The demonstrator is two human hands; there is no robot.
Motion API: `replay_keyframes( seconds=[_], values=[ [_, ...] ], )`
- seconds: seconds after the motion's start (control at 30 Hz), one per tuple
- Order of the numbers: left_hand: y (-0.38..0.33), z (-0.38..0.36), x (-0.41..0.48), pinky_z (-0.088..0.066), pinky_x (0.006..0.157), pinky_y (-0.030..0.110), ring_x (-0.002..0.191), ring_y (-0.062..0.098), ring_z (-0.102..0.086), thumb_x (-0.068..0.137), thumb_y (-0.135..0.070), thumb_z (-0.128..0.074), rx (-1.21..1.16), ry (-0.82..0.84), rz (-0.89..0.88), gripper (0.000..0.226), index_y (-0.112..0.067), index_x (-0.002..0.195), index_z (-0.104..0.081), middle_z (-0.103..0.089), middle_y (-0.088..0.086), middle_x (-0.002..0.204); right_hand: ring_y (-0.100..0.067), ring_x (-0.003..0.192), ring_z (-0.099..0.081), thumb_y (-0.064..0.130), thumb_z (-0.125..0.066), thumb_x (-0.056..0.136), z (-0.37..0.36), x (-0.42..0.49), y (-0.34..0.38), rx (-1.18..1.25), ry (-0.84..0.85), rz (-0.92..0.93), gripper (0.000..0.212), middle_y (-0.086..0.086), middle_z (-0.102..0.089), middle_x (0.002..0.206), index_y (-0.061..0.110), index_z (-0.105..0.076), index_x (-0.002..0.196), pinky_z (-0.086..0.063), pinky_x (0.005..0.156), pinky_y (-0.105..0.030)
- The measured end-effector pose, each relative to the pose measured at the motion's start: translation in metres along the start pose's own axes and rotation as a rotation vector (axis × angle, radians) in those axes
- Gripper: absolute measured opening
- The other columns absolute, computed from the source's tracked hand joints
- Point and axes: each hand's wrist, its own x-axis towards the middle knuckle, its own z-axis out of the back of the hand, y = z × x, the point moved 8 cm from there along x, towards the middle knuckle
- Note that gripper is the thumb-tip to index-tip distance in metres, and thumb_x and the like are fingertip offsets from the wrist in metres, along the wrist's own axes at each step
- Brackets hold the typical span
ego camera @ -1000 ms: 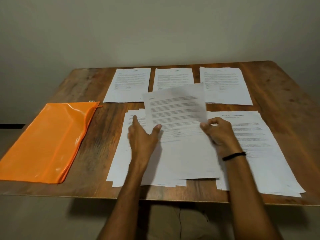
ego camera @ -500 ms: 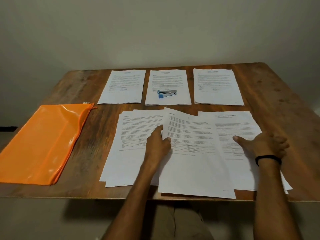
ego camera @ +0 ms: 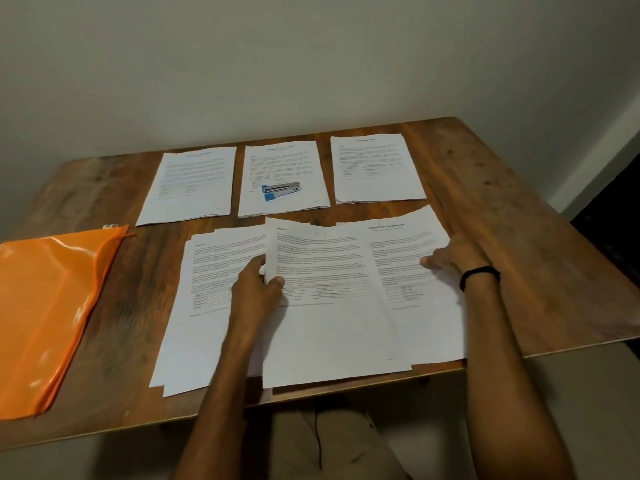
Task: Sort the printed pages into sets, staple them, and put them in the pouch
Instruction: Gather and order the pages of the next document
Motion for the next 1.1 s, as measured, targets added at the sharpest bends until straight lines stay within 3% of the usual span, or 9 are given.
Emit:
replay_keyframes(
  seconds=[0.1, 0.23, 0.33, 0.43, 0.53, 0.7, 0.9, 1.03, 1.1],
  values=[
    [0.003, 0.001, 0.002, -0.055, 0.093, 0.042, 0.115, 0.028, -0.065, 0.095, -0.012, -0.066, 0.006, -0.005, -0.003, 0.047, -0.022, 0.138, -0.052, -0.062, 0.002, 0.136, -0.031, 0.107, -0.064, -0.014, -0.064, 0.086, 0.000, 0.000, -0.011, 0.476, 0.081, 0.033, 0.032, -0.012, -0.065, 0.122, -0.008, -0.062, 0.117, -0.059, 0.079, -0.031],
    [0.003, -0.003, 0.003, -0.055, 0.092, 0.041, 0.115, 0.027, -0.066, 0.094, -0.011, -0.066, 0.010, 0.007, -0.002, 0.047, -0.022, 0.138, -0.053, -0.063, 0.003, 0.136, -0.025, 0.096, -0.071, 0.027, -0.073, 0.065, 0.070, 0.004, -0.024, 0.559, -0.355, 0.213, 0.040, -0.001, -0.073, 0.105, 0.017, -0.072, 0.103, -0.059, 0.089, -0.050],
    [-0.003, -0.011, 0.003, -0.054, 0.091, 0.036, 0.115, 0.027, -0.066, 0.094, -0.009, -0.065, 0.019, 0.026, -0.008, 0.048, -0.019, 0.139, -0.052, -0.063, 0.004, 0.135, -0.005, 0.090, -0.069, 0.021, -0.074, 0.079, 0.127, -0.023, -0.014, 0.763, -0.563, 0.281, 0.027, 0.010, -0.069, 0.106, 0.022, -0.068, 0.105, -0.059, 0.088, -0.030],
    [-0.012, -0.027, 0.005, -0.053, 0.093, 0.036, 0.118, 0.027, -0.064, 0.095, -0.010, -0.065, 0.043, 0.066, -0.015, 0.048, -0.017, 0.140, -0.052, -0.062, 0.005, 0.137, -0.011, 0.099, -0.071, 0.030, -0.088, 0.070, 0.155, -0.017, -0.013, 1.004, -0.397, 0.329, 0.049, 0.005, -0.072, 0.115, 0.018, -0.070, 0.114, -0.059, 0.088, -0.033],
    [-0.026, -0.052, 0.009, -0.052, 0.095, 0.034, 0.121, 0.026, -0.062, 0.095, -0.012, -0.065, 0.066, 0.125, -0.016, 0.047, -0.016, 0.140, -0.052, -0.061, 0.003, 0.138, -0.021, 0.109, -0.070, 0.018, -0.081, 0.081, 0.153, -0.006, -0.012, 1.079, -0.200, 0.275, 0.044, -0.003, -0.073, 0.119, 0.013, -0.069, 0.123, -0.055, 0.096, -0.044],
    [-0.048, -0.096, 0.014, -0.050, 0.095, 0.032, 0.121, 0.026, -0.062, 0.096, -0.013, -0.063, 0.065, 0.217, -0.064, 0.040, -0.013, 0.135, -0.057, -0.063, 0.005, 0.135, -0.024, 0.103, -0.070, 0.008, -0.077, 0.083, 0.089, -0.014, 0.007, 0.791, 0.051, 0.246, 0.038, -0.012, -0.067, 0.126, 0.012, -0.068, 0.120, -0.056, 0.095, -0.044],
    [-0.048, -0.114, 0.014, -0.046, 0.073, 0.021, 0.095, 0.018, -0.063, 0.104, -0.019, -0.046, -0.005, 0.137, 0.012, 0.024, -0.009, 0.116, -0.064, -0.068, 0.007, 0.113, -0.029, 0.097, -0.068, -0.013, -0.064, 0.087, 0.009, -0.012, -0.009, 0.504, 0.074, 0.146, 0.026, -0.014, -0.070, 0.114, 0.001, -0.068, 0.109, -0.056, 0.090, -0.042],
    [-0.050, -0.115, 0.010, -0.050, 0.085, 0.028, 0.106, 0.023, -0.065, 0.105, -0.024, -0.046, -0.026, 0.077, 0.007, 0.026, -0.010, 0.118, -0.063, -0.068, 0.005, 0.115, -0.027, 0.082, -0.072, -0.001, -0.068, 0.083, -0.005, -0.003, -0.013, 0.209, -0.070, 0.146, 0.009, -0.009, -0.076, 0.094, 0.006, -0.069, 0.087, -0.062, 0.077, -0.044],
    [-0.051, -0.117, 0.005, -0.049, 0.081, 0.015, 0.105, 0.015, -0.064, 0.103, -0.021, -0.050, -0.054, 0.084, -0.015, 0.025, -0.014, 0.125, -0.062, -0.067, -0.001, 0.123, -0.028, 0.079, -0.068, 0.005, -0.069, 0.084, -0.003, -0.005, -0.009, 0.012, -0.150, 0.130, 0.006, -0.011, -0.074, 0.094, 0.004, -0.068, 0.090, -0.058, 0.071, -0.035]
  ],
)
